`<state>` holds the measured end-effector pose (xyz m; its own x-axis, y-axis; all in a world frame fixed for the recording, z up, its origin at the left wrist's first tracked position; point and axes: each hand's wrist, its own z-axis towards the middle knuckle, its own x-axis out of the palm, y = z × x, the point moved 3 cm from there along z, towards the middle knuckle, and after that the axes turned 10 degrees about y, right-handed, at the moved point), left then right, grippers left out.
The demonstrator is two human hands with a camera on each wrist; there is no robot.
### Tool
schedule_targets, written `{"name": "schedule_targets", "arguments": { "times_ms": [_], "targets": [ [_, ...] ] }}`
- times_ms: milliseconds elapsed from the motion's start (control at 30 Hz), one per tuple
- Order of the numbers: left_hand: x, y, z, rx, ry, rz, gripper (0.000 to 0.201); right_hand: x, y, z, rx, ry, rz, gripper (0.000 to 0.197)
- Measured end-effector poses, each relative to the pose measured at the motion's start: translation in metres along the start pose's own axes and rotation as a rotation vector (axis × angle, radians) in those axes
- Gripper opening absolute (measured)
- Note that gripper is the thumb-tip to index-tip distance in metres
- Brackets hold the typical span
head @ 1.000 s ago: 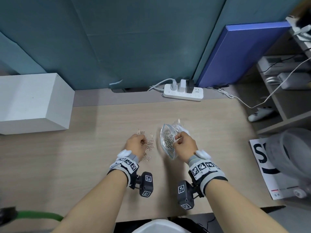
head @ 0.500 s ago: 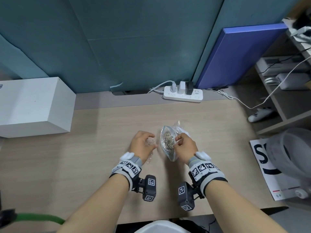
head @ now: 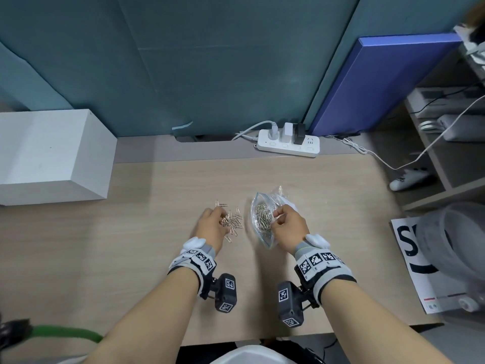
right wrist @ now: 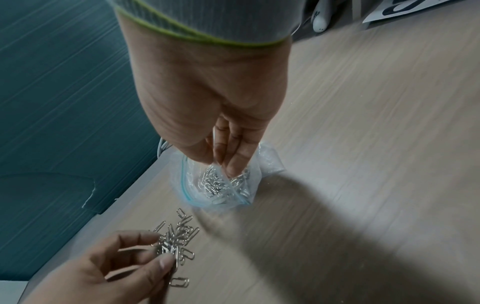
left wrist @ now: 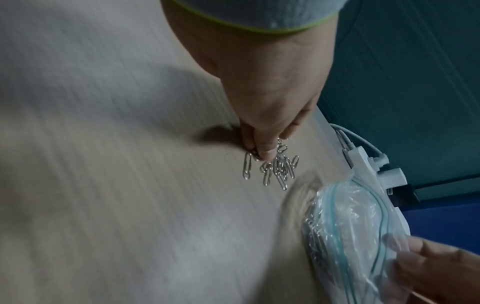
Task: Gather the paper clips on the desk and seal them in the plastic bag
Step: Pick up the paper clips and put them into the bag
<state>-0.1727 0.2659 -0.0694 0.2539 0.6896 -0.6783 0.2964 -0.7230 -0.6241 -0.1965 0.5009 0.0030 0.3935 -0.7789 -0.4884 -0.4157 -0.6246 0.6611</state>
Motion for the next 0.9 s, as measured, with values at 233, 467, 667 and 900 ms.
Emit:
{"name": "schedule_targets", "arguments": {
  "times_ms": [233,467,667,900],
  "targets": [
    [-0.014,-0.022,0.0,0.04,0.034,0.421,0.089,-0.001,0.001,-0.001,0.004,0.01,-0.01,0.021],
    [-0.001,-0.03,0.012,0.153,0.139,0.294,0.047,-0.002,0.002,-0.001,0.015,0.013,0.0,0.021],
    [-0.002,-0.037,0.018,0.185,0.147,0.377,0.022,-0.001,0.002,0.0,0.015,0.014,-0.021,0.021],
    [-0.013,-0.048,0.015,0.097,0.03,0.158,0.017,-0.002,0.002,0.0,0.008,0.01,-0.002,0.022]
  ]
}}
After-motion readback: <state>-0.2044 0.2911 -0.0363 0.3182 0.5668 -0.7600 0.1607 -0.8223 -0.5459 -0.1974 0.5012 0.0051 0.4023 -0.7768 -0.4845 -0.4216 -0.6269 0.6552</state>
